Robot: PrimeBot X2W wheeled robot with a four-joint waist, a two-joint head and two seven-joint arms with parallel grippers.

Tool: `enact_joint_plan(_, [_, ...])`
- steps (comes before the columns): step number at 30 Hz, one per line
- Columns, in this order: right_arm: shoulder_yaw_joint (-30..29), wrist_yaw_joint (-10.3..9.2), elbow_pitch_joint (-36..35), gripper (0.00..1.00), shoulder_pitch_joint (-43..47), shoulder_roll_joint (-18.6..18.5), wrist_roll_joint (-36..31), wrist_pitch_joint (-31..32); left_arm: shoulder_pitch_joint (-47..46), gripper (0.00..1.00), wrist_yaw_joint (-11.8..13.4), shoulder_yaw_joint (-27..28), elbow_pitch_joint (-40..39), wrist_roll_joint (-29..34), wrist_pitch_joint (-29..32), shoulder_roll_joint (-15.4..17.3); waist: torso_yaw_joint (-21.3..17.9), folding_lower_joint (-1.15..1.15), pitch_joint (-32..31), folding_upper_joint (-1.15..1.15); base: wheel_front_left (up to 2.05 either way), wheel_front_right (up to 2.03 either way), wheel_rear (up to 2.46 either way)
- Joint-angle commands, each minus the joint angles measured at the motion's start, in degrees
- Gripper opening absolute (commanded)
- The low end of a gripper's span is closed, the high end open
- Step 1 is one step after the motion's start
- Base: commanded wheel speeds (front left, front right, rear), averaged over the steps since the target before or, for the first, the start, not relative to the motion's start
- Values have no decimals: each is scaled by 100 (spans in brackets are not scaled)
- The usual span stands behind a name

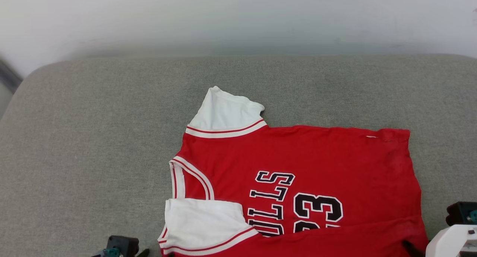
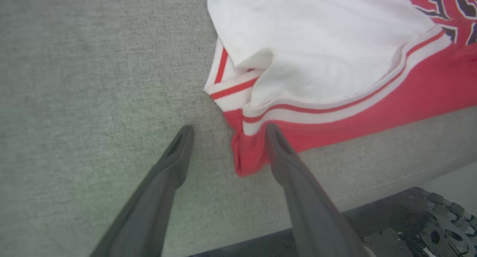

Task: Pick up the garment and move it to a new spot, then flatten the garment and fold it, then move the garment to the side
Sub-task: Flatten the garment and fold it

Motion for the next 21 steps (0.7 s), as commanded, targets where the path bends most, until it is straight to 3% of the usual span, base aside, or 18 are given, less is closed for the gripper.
enact_joint_plan(1, [-10, -2, -33, 100, -107, -71, 8, -119, -81, 100, 0, 80, 2, -11, -158, 11, -1, 0, -51, 0, 0, 0, 0])
enact_joint_plan(6, [-5, -2, -311, 100, -278, -165, 104, -745, -201, 100, 27, 358, -202, 121, -823, 50, 1, 0, -185, 0, 0, 0, 0])
enact_joint_plan(8, [-5, -2, -449, 100, -342, -183, 138, -1071, -268, 100, -156, 391, -382, 195, -1170, 68, -15, 0, -229, 0, 0, 0, 0])
enact_joint_plan(13, [81, -2, -853, 100, -498, -151, 145, -2102, -387, 100, -50, 774, -606, 445, -2158, -20, -70, 0, -296, 0, 0, 0, 0])
enact_joint_plan(21, [284, -2, -1232, 100, -667, 73, 260, -3645, -626, 100, -139, 1325, -1097, 727, -2410, -387, -226, 0, -138, 0, 0, 0, 0])
